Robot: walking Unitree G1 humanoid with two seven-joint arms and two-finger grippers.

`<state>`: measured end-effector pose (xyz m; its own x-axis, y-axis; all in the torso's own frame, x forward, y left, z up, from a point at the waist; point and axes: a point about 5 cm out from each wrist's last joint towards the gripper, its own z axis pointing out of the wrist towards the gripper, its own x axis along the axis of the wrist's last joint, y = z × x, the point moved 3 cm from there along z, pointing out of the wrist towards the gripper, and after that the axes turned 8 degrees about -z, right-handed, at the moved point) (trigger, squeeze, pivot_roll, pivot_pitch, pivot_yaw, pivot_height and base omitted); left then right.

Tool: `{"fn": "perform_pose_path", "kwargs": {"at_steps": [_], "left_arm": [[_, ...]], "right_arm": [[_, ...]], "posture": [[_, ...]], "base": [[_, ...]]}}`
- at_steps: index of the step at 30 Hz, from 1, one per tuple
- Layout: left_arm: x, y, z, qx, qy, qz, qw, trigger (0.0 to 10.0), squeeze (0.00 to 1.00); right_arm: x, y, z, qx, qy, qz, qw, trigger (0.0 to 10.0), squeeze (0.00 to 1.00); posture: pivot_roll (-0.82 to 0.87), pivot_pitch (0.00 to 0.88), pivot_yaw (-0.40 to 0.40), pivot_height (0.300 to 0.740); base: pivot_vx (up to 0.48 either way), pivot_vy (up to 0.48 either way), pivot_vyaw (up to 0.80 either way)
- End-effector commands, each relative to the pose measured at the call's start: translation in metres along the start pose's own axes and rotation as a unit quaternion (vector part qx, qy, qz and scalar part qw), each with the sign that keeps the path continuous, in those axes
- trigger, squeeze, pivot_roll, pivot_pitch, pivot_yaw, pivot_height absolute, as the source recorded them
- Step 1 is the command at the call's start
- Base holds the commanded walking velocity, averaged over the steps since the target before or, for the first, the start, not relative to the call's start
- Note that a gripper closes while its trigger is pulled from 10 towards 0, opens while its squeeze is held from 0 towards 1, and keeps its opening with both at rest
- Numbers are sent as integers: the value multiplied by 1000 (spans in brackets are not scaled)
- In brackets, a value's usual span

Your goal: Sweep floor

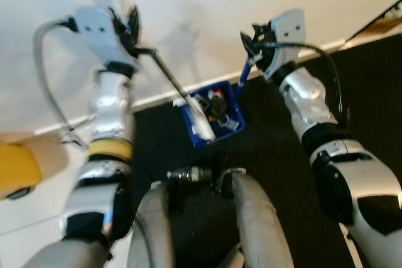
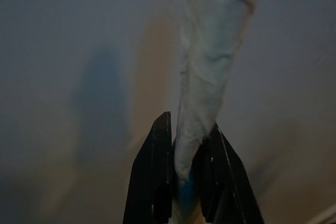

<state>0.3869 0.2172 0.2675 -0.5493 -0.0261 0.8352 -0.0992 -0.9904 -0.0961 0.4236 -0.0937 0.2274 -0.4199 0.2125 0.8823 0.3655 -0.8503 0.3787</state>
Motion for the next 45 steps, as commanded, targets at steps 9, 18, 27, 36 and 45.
{"fn": "perform_pose_path", "kwargs": {"at_steps": [9, 18, 27, 36, 45], "left_arm": [[-19, 1, -10, -12, -18, 27, 999, 10000, 0], [-31, 20, 8, 24, -31, 58, 998, 10000, 0], [-31, 41, 24, 34, -28, -17, 999, 10000, 0], [-26, 73, 36, 36, -14, -129, 991, 10000, 0], [9, 61, 46, -2, 65, -118, 991, 10000, 0]], "right_arm": [[-29, -19, -11, 30, -54, 30, 998, 10000, 0], [-25, -18, -10, 35, -44, 24, 998, 10000, 0], [-27, -19, -13, 33, -43, 27, 998, 10000, 0], [-24, -18, -10, 33, -42, 28, 998, 10000, 0], [-25, -16, -11, 28, -44, 28, 998, 10000, 0]], "posture": [[-114, 537, -89, 740], [-211, 584, -88, 740], [-206, 583, -83, 740], [-207, 575, -86, 740], [-139, 532, -70, 740]], "base": [[0, 0, 0], [0, 0, 0], [0, 0, 0], [0, 0, 0], [0, 0, 0]]}}
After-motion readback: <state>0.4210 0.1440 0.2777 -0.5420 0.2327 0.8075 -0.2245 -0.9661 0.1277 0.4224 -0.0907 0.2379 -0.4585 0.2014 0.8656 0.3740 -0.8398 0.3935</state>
